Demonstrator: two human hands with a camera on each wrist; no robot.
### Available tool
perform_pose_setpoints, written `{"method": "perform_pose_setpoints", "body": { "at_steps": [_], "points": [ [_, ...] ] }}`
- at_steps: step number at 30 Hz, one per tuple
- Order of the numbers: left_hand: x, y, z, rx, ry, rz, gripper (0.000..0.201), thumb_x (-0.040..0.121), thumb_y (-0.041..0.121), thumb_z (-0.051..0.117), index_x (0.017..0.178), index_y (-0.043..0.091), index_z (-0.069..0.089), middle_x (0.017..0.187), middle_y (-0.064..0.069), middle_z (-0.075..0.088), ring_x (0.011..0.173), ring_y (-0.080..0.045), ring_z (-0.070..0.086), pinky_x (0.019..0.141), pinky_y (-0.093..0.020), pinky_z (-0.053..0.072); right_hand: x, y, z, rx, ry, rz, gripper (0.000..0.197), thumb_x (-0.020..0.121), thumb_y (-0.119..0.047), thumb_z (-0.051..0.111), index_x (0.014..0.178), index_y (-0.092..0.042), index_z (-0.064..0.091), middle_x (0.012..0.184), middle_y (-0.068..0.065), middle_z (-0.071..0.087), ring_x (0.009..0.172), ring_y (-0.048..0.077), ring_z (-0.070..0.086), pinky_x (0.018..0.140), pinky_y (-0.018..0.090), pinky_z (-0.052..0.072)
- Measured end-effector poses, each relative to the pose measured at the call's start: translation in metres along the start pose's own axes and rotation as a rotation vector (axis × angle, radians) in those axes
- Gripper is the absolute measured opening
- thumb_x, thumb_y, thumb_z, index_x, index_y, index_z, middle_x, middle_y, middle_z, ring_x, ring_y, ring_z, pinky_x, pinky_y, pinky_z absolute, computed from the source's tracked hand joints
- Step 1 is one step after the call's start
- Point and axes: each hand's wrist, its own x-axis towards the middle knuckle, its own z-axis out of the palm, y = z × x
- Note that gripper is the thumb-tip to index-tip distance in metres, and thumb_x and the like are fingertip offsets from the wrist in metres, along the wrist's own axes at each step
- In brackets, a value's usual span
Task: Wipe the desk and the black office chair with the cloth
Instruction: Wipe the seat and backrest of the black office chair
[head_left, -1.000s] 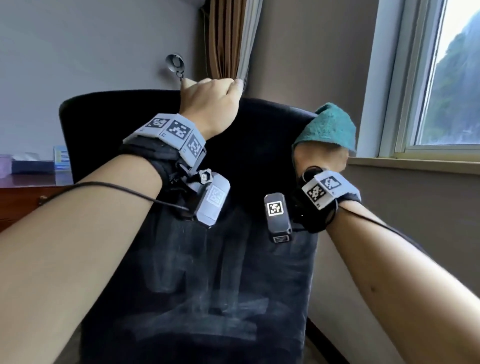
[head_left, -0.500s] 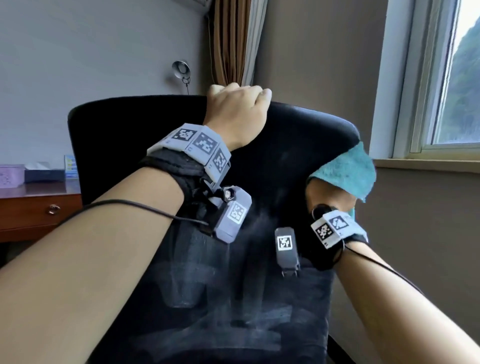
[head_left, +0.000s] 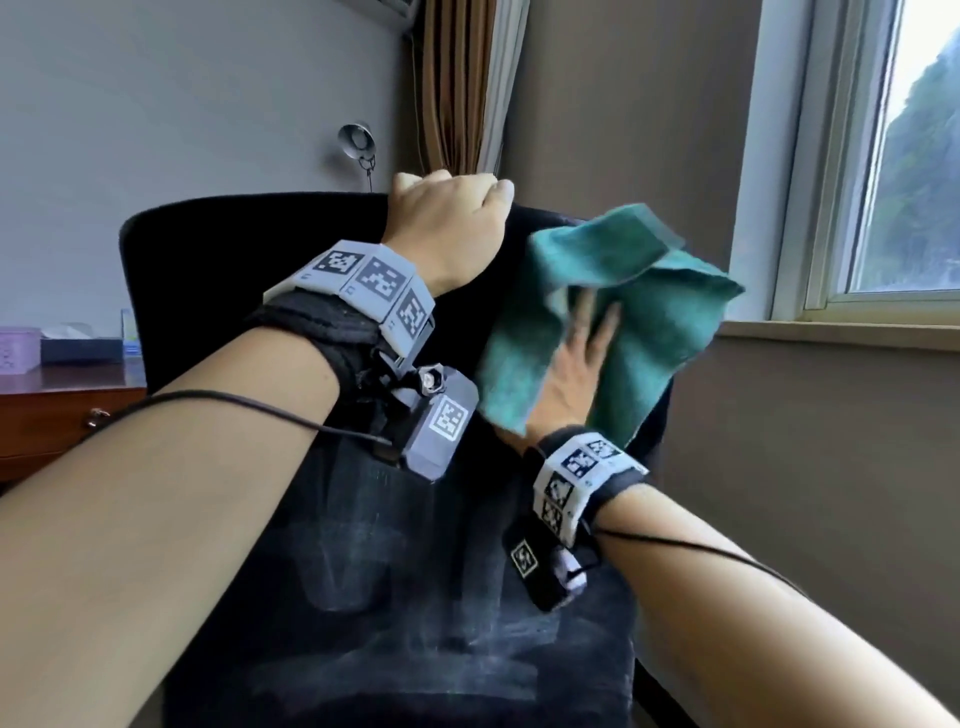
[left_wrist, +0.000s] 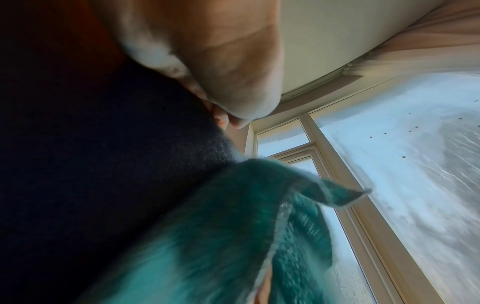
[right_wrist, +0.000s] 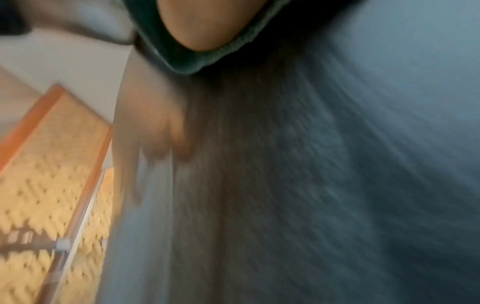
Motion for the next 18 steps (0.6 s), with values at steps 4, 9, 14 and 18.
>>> {"method": "perform_pose_setpoints", "body": {
  "at_steps": [4, 9, 14, 18],
  "points": [
    [-0.003, -0.006, -0.006, -0.009, -0.021, 0.047, 0.043, 0.103, 0.028, 0.021, 0.105, 0.013, 0.062, 0.11, -0.004, 0.064, 0.111, -0.027, 0.05, 0.097, -0.037, 0.026, -0.008, 0.003, -0.01, 0.044, -0.159, -0.302, 0.04, 0.092, -0.023, 0.038, 0.103, -0.002, 0.07, 0.095, 0.015, 0.072, 0.084, 0.03, 0.068, 0.073, 0.035, 0.049],
    [-0.015, -0.048, -0.032, -0.066, 0.071, -0.042, 0.047, 0.102, 0.038, 0.026, 0.105, 0.015, 0.067, 0.114, -0.008, 0.067, 0.112, -0.029, 0.054, 0.1, -0.037, 0.035, 0.007, 0.03, -0.022, 0.068, -0.09, -0.008, 0.05, 0.1, -0.043, 0.027, 0.145, -0.02, 0.032, 0.15, 0.01, 0.037, 0.129, 0.032, 0.042, 0.104, 0.035, 0.027],
    [-0.06, -0.151, -0.052, -0.046, 0.222, -0.499, 0.051, 0.095, 0.046, 0.026, 0.115, 0.011, 0.057, 0.128, -0.022, 0.051, 0.122, -0.039, 0.041, 0.102, -0.045, 0.031, 0.0, 0.057, 0.023, 0.333, -0.122, 0.401, 0.077, 0.073, -0.036, 0.046, 0.14, 0.003, 0.04, 0.142, 0.022, 0.044, 0.133, 0.027, 0.04, 0.111, 0.014, 0.017],
    [-0.11, -0.17, -0.026, -0.565, 0.275, -0.895, 0.085, 0.083, 0.075, 0.042, 0.143, 0.017, 0.027, 0.146, -0.011, 0.03, 0.134, -0.03, 0.03, 0.111, -0.045, 0.026, -0.016, 0.004, 0.027, 0.308, -0.119, 0.247, 0.051, 0.072, -0.043, 0.037, 0.108, -0.012, 0.054, 0.09, 0.009, 0.058, 0.088, 0.01, 0.057, 0.082, 0.019, 0.041]
  ]
}}
